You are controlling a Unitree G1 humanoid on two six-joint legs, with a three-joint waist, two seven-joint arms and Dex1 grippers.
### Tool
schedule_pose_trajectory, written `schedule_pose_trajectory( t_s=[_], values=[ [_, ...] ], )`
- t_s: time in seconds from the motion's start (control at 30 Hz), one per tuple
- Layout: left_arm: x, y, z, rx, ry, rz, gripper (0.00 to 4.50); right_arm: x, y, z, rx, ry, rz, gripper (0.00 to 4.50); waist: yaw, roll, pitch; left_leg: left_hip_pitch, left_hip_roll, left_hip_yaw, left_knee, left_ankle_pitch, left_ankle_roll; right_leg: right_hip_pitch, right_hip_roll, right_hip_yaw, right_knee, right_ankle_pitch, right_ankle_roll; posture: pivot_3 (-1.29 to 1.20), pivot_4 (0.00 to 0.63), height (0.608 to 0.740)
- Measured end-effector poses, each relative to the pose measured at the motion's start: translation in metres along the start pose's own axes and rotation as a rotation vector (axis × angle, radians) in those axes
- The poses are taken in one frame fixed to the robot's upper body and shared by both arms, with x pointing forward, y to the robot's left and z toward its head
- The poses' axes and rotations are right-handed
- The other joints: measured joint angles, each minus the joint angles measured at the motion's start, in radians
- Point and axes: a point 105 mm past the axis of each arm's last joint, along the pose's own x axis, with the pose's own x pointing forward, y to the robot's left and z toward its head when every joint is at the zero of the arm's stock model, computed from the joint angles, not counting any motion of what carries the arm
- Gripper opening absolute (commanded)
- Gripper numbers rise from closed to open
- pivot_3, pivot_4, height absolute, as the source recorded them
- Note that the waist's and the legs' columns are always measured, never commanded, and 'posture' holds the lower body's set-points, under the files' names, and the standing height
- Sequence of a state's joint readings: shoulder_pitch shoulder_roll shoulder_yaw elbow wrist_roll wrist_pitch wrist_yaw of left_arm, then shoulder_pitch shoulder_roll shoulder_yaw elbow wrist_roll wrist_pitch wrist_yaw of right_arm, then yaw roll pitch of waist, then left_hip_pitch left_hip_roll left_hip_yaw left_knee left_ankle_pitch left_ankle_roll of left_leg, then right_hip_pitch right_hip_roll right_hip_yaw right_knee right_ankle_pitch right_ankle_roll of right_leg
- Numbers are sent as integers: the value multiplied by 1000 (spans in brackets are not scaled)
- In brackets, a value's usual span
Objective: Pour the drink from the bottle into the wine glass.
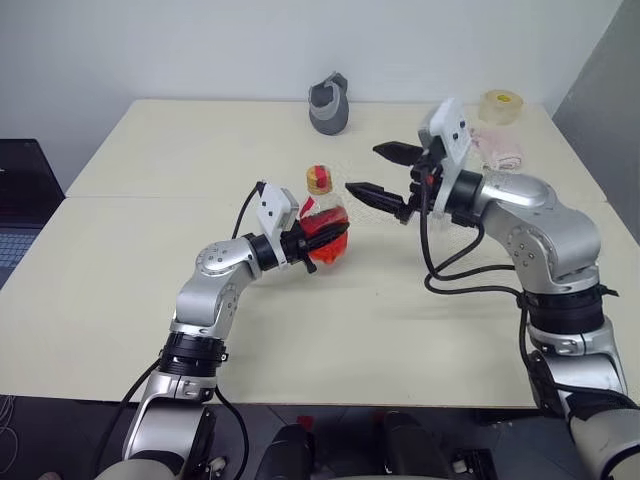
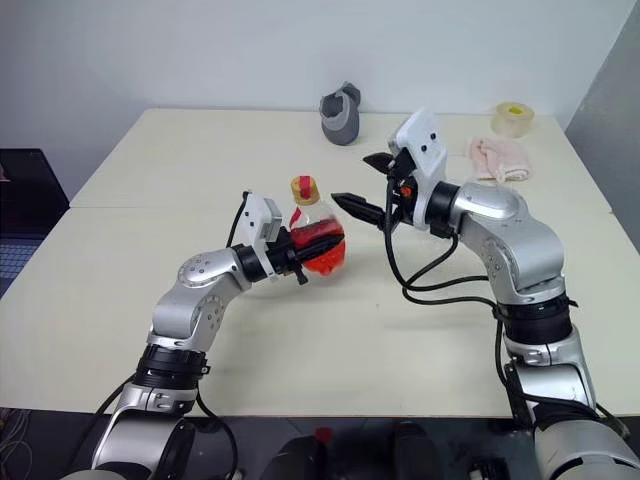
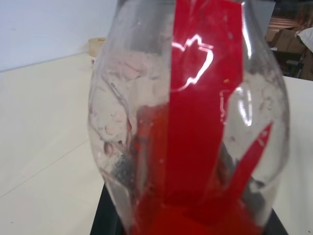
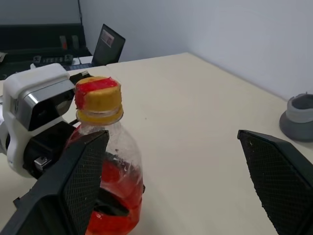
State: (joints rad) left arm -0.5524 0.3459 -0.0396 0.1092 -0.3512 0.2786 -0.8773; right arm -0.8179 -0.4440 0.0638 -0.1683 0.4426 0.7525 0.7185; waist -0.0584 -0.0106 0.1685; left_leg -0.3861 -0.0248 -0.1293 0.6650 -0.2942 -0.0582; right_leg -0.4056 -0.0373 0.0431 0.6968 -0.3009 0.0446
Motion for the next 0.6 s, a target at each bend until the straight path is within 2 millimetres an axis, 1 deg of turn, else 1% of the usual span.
schedule_pose_trajectory(
  t_s=[0.13, 0.23, 0.33, 0.4, 0.6],
  values=[
    [0, -1, 0, 0, -1, -5, 953, 3, 15, 5, 34, -36, 78, 4500, 0, 0, 0, 0, 0, 0, 0, 0, 0, 0, 0, 0, 0, 0, 0, 0, 150, 740],
    [2, -2, 1, -1, -8, -9, 953, 15, 28, 11, 85, -83, 129, 4500, -1, 0, 0, 0, 0, 0, 0, 0, 0, 0, 0, 0, 0, 0, 0, 0, 150, 740],
    [3, -3, 1, -5, -13, -13, 953, 26, 33, 24, 79, -120, 139, 4500, 0, 0, 0, 0, 0, -1, 0, 0, 0, 0, 0, 0, 0, 0, 0, 0, 150, 740],
    [3, -3, 1, -5, -13, -13, 953, 31, 35, 29, 74, -131, 148, 4500, 0, 0, 0, 0, 0, -1, 0, 0, 0, 0, 0, 0, 0, 0, 0, 0, 150, 740],
    [3, -3, 1, -6, -13, -13, 953, 42, 36, 17, 99, -96, 152, 4500, 0, 0, 0, 0, 0, 0, 0, 0, 0, 0, 0, 0, 0, 0, 0, 0, 150, 740]
  ],
)
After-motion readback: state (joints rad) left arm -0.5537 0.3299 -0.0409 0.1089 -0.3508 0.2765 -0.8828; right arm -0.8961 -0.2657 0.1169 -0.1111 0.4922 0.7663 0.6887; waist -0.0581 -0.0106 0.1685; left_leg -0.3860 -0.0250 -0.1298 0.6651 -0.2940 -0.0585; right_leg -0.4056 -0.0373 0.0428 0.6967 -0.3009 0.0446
